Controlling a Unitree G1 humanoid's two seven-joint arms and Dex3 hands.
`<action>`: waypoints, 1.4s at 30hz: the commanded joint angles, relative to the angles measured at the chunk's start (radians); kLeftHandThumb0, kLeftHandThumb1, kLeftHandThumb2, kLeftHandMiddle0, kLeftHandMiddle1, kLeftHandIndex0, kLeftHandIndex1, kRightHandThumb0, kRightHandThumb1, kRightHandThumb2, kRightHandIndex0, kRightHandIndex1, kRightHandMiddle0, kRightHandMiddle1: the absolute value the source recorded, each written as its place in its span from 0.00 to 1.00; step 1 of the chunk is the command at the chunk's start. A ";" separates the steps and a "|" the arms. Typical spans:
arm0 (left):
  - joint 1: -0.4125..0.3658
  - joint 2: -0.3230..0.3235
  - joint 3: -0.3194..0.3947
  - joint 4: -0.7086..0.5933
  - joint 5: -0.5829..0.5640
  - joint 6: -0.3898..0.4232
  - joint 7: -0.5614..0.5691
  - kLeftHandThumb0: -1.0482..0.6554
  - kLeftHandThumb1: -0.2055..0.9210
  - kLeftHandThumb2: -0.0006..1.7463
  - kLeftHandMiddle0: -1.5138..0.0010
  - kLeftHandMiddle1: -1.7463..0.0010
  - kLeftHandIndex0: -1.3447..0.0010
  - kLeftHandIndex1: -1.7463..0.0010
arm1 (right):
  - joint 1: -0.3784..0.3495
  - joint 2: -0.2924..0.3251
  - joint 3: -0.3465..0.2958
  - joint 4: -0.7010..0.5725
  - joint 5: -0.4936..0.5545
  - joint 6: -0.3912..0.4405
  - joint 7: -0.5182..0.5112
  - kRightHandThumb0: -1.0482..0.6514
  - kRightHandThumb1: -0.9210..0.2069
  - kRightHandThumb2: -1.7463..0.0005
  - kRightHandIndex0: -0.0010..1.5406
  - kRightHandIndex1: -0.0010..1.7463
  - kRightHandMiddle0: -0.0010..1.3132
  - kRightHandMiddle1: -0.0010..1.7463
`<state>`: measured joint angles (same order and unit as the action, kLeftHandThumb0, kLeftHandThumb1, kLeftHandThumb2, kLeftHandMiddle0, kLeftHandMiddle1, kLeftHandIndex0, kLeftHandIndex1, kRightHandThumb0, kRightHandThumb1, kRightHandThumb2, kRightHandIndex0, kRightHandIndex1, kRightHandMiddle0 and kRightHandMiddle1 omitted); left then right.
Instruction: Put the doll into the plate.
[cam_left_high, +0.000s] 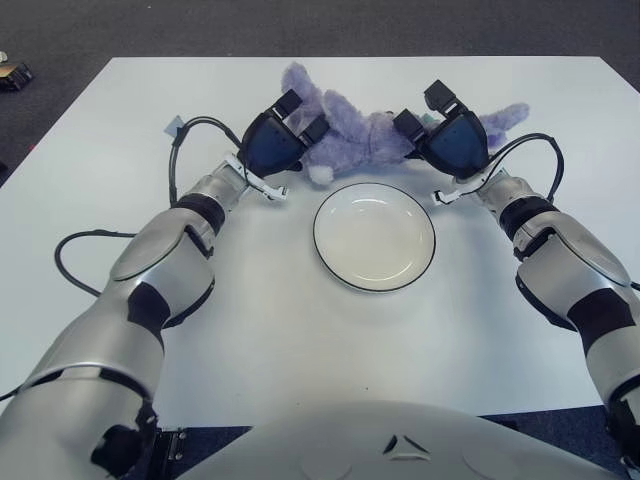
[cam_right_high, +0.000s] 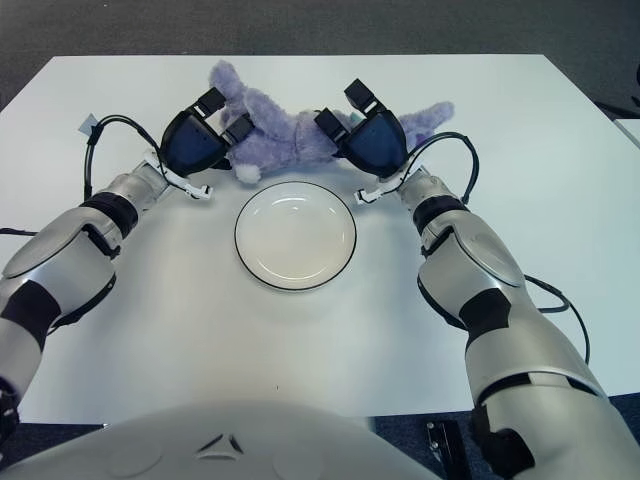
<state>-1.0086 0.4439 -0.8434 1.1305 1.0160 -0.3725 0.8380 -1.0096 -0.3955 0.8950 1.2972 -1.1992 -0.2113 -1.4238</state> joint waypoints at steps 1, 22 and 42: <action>0.066 0.099 0.187 -0.177 -0.390 -0.192 -0.635 0.17 0.93 0.00 0.89 0.99 0.84 1.00 | 0.007 -0.003 0.015 0.005 -0.003 0.016 0.013 0.83 0.16 0.58 0.21 0.98 0.24 1.00; 0.086 0.096 0.538 -0.455 -1.092 0.200 -1.437 0.08 0.95 0.01 0.96 1.00 0.92 1.00 | 0.008 -0.004 0.015 0.007 -0.001 0.016 0.037 0.83 0.16 0.58 0.21 0.99 0.22 1.00; 0.148 0.029 0.796 -0.599 -1.331 0.419 -1.565 0.16 0.98 0.01 0.89 0.99 0.86 0.98 | 0.012 -0.003 0.019 0.003 0.001 0.026 0.056 0.83 0.16 0.57 0.21 0.99 0.21 1.00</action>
<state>-0.8854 0.4864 -0.0707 0.5513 -0.3079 0.0156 -0.7062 -1.0037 -0.3978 0.9040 1.2980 -1.1984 -0.1930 -1.3753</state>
